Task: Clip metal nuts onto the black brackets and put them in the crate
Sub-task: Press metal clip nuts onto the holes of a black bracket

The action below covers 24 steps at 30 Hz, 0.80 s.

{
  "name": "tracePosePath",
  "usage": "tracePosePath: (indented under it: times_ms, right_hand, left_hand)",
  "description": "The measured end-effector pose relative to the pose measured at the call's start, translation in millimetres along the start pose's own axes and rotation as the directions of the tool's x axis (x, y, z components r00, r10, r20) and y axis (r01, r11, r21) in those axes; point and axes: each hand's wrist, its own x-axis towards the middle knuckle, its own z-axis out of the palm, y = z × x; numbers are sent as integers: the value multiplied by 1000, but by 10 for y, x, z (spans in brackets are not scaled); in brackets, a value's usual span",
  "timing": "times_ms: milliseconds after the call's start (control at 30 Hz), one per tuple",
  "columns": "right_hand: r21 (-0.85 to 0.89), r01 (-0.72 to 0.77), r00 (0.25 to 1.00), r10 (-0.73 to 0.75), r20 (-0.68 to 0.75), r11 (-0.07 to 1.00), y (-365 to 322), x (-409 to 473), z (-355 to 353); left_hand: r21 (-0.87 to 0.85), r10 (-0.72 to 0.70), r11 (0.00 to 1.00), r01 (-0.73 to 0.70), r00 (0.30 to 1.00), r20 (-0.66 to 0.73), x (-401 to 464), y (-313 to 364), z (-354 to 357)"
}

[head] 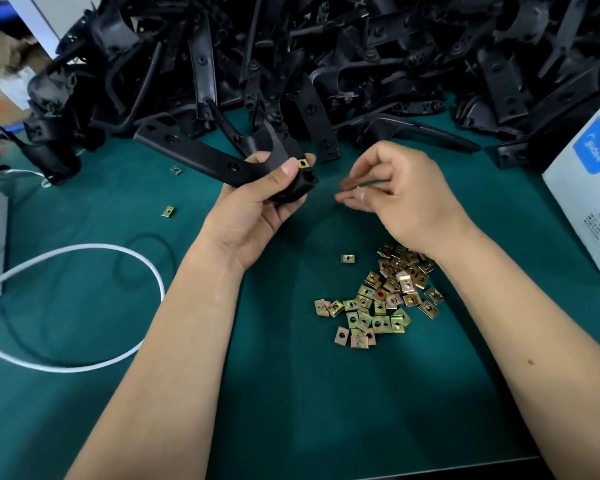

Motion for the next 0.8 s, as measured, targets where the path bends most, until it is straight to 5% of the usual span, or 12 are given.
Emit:
tracePosePath:
  times_ms: [367,800]
  right_hand:
    - [255,-136,989,148,-30,957,-64,-20,15]
    - [500,-45,991,101,-86,865,-190,-54,41]
  left_hand:
    - [49,-52,998,45,990,135,-34,-21,11]
    - [117,-187,980,160,942,280,-82,-40,31]
